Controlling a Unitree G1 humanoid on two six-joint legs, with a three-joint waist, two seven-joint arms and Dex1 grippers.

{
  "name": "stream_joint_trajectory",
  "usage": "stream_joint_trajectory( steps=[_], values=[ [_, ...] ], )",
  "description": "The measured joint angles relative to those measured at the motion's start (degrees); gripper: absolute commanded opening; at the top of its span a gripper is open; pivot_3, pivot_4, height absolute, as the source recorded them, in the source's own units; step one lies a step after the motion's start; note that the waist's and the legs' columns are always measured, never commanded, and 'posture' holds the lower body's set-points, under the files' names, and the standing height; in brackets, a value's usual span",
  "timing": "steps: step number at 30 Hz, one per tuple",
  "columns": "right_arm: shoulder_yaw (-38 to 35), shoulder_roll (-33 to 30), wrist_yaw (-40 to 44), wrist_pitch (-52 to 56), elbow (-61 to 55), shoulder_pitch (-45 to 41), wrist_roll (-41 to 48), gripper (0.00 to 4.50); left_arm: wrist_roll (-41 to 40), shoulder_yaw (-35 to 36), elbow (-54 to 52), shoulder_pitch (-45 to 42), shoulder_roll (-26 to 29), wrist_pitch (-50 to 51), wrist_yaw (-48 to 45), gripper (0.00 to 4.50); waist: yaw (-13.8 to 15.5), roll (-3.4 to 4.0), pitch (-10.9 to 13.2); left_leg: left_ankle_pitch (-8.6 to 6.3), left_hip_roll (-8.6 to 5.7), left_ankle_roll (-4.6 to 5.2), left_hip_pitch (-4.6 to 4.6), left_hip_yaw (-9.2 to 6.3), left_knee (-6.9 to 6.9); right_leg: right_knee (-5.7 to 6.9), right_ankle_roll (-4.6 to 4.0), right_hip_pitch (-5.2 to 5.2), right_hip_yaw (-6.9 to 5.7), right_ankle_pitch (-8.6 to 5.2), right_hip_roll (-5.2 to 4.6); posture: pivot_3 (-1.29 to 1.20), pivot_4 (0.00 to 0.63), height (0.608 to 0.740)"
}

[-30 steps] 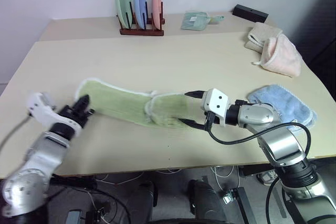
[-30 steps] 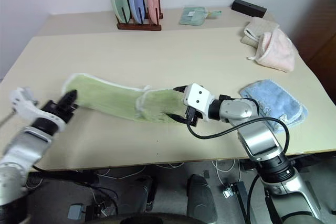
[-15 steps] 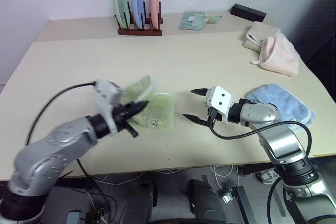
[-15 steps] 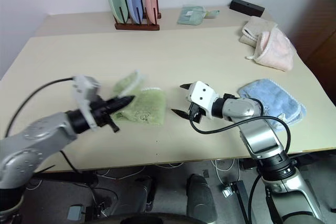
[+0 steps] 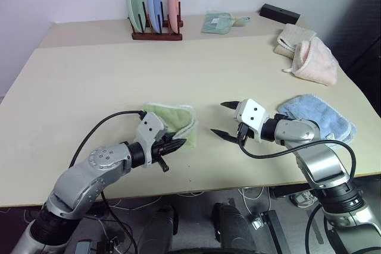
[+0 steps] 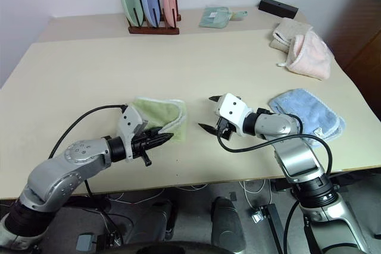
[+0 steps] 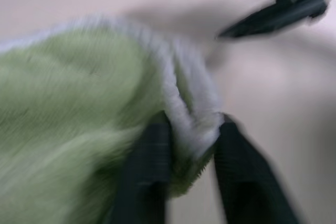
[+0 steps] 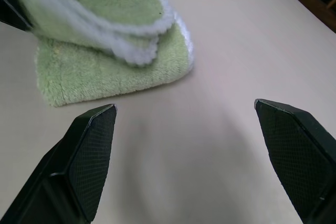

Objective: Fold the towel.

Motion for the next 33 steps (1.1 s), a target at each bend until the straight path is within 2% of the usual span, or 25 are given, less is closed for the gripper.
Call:
stream_joint_trajectory(
  steps=[3,4,5,7,8,9,10,13,15,18,21,25,33],
  values=[
    [0.00,0.00,-0.22,-0.01,0.00,0.02,-0.06,4.33,-1.73,3.86,-0.78,0.24,-0.69,0.90,0.28,3.89,-0.01,0.00,0.00,0.00,0.00,0.00,0.00,0.00,0.00,0.00,0.01,0.00,0.00,0.00,0.00,0.00,0.150,0.740],
    [0.00,-0.01,-0.27,-0.01,0.00,0.03,-0.08,4.07,-2.01,4.59,-1.01,0.23,-0.75,1.30,0.32,4.33,-0.02,0.00,0.00,0.00,-0.01,0.00,0.00,0.00,0.00,0.00,0.01,0.00,0.00,0.00,0.00,0.00,0.150,0.740],
    [0.00,0.16,-0.32,0.13,-0.01,-0.06,0.12,3.77,-3.93,6.20,-1.35,0.84,-0.84,2.15,0.46,4.34,-0.02,0.00,0.00,0.00,0.00,0.00,0.00,0.00,0.00,0.00,0.01,0.00,0.00,0.00,0.00,0.00,0.150,0.740],
    [-0.54,0.82,-0.41,1.44,-0.12,-0.08,1.10,3.00,-11.08,12.88,-2.98,3.93,-0.50,3.47,0.26,4.01,-0.37,-0.03,0.02,0.00,0.08,0.00,-0.01,-0.01,-0.02,0.02,0.02,-0.07,0.01,0.01,0.01,0.00,0.150,0.740],
    [-1.28,1.46,-0.49,2.54,-0.18,-0.09,2.13,2.47,-15.07,18.00,-3.73,5.42,-0.09,3.86,0.21,3.63,-0.48,-0.03,0.02,0.00,0.10,0.00,0.00,-0.06,-0.02,0.09,0.02,-0.10,0.01,0.01,0.01,0.00,0.150,0.740],
    [-1.88,1.94,-0.56,3.57,-0.25,-0.18,3.18,1.93,-17.43,22.81,-4.18,6.00,0.97,3.90,0.60,3.10,-0.28,-0.01,0.02,0.00,0.08,-0.01,0.00,-0.08,-0.02,0.12,0.01,-0.10,-0.03,0.01,0.02,0.00,0.150,0.740],
    [-2.10,2.39,-0.63,4.11,-0.33,-0.37,3.64,1.46,-17.85,24.70,-4.24,5.99,1.42,3.87,0.85,2.65,-0.17,-0.01,0.02,0.01,0.07,-0.01,0.00,-0.08,0.00,0.13,0.01,-0.09,-0.04,0.01,0.03,0.00,0.150,0.740],
    [-2.62,7.29,-2.03,8.58,-1.86,-2.52,7.70,0.01,-14.54,26.23,-3.32,5.83,2.64,3.42,3.00,1.11,0.02,-0.01,0.01,0.01,0.02,-0.02,0.03,-0.07,0.05,0.11,-0.02,0.01,-0.03,-0.01,0.02,0.00,0.150,0.740],
    [-2.28,12.77,-4.48,11.94,-2.80,-5.31,10.15,0.01,-9.39,24.34,0.30,4.33,2.79,2.63,4.74,1.11,-0.04,0.00,0.01,0.02,0.00,-0.03,0.03,-0.08,0.04,0.12,-0.03,0.00,-0.03,0.01,0.07,0.00,0.150,0.740],
    [-0.68,16.58,-7.52,14.80,-2.82,-7.34,10.22,0.01,-5.52,22.34,3.70,2.32,0.70,1.30,5.76,1.11,0.17,-0.03,-0.01,0.02,-0.05,-0.04,0.01,-0.13,0.00,0.07,-0.01,0.00,-0.04,0.03,0.04,0.00,0.150,0.740],
    [4.81,19.52,-8.93,15.16,1.48,-7.91,7.72,0.01,-0.10,15.47,7.85,0.11,-3.01,-1.71,4.86,1.11,-0.07,-0.06,-0.03,0.02,-0.11,-0.04,0.01,-0.10,-0.01,0.07,0.01,-0.02,-0.03,0.05,0.02,0.00,0.150,0.740],
    [9.33,19.68,-9.37,13.80,7.61,-7.03,3.86,0.01,5.86,8.81,12.15,0.86,-5.05,-4.81,2.25,1.11,-0.25,-0.05,-0.03,0.03,-0.08,-0.05,0.00,-0.08,-0.05,0.11,0.02,-0.12,-0.02,0.05,0.03,0.00,0.150,0.740],
    [11.80,19.18,-10.40,6.63,13.21,-4.56,-2.04,0.01,15.33,4.88,16.61,3.82,-5.75,-14.52,-1.43,1.11,-0.22,-0.01,-0.21,0.02,-0.06,-0.04,0.11,-0.06,-0.06,0.13,0.02,-0.02,-0.02,0.05,0.03,0.00,0.150,0.740]
  ],
)
